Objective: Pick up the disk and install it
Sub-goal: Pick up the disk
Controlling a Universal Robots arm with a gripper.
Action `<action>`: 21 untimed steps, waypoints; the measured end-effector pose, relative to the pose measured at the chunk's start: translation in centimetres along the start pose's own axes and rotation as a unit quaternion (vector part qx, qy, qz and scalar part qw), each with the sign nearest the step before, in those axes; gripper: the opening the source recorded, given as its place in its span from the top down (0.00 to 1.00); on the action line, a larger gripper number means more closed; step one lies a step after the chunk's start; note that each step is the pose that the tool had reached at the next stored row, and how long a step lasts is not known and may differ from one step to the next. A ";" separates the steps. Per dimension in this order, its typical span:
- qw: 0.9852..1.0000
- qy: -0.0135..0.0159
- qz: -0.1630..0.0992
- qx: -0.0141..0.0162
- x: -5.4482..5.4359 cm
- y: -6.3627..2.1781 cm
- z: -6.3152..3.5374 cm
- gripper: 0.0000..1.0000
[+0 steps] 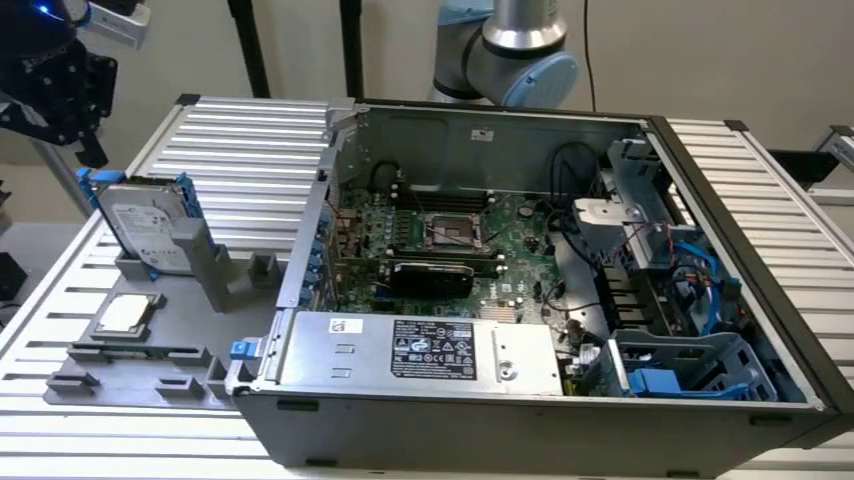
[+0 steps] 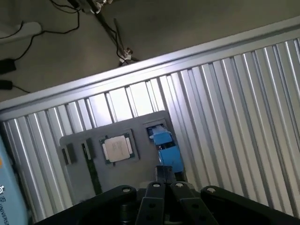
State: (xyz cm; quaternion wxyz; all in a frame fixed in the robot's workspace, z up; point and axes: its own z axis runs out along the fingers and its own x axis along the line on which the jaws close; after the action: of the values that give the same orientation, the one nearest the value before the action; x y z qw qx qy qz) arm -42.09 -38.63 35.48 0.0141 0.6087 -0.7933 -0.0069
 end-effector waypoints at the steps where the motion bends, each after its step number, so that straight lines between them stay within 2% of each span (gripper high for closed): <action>1: 1.000 0.000 -0.007 0.001 0.0 0.01 0.03 1.00; 5: 1.000 -0.001 -0.030 0.008 -0.1 0.02 0.17 1.00; 7: 0.999 -0.002 -0.040 0.011 -0.3 0.06 0.20 1.00; 10: 0.998 -0.001 -0.056 0.011 -0.4 0.11 0.23 1.00; 15: 0.996 -0.002 -0.086 0.011 -0.5 0.14 0.25 1.00; 17: 0.995 -0.003 -0.098 0.011 -0.5 0.14 0.27 1.00; 21: 0.993 -0.009 -0.113 0.010 -0.6 0.19 0.37 1.00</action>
State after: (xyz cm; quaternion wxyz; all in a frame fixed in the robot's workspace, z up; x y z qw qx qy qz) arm -42.13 -38.04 35.10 0.0001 0.6946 -0.7194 -0.0059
